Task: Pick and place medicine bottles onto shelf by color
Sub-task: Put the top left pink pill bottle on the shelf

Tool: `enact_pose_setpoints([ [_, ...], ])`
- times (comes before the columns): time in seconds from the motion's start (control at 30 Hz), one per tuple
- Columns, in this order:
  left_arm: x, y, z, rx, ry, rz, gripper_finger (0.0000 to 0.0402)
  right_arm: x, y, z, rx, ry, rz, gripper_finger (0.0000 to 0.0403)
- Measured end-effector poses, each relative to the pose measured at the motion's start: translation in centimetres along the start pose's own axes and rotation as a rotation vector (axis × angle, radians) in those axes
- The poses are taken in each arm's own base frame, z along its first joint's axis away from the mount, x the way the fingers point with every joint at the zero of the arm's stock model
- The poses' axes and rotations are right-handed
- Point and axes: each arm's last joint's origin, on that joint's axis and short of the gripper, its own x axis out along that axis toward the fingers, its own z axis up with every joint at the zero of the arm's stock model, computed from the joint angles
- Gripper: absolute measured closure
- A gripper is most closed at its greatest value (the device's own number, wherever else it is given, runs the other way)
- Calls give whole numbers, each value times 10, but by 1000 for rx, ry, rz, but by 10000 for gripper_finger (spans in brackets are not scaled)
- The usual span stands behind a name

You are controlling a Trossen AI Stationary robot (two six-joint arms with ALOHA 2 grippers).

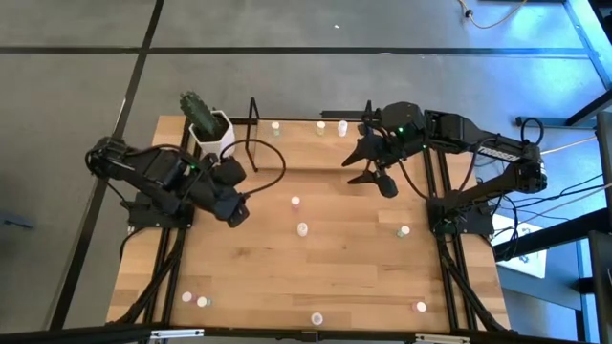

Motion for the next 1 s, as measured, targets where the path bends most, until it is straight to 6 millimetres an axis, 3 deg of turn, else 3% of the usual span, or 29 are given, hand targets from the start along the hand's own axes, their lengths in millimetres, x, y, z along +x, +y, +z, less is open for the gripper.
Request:
enact_pose_setpoints([
  [0.27,-5,-5,-6,-20,-22,-11,184,28,-6,-1,-32,55,-6,166],
  [0.53,-7,-7,-9,-35,-52,0,184,84,-16,-3,-87,108,-52,166],
  [1.0,-7,-7,-9,-36,-55,2,184,192,-44,-37,-195,214,-10,166],
])
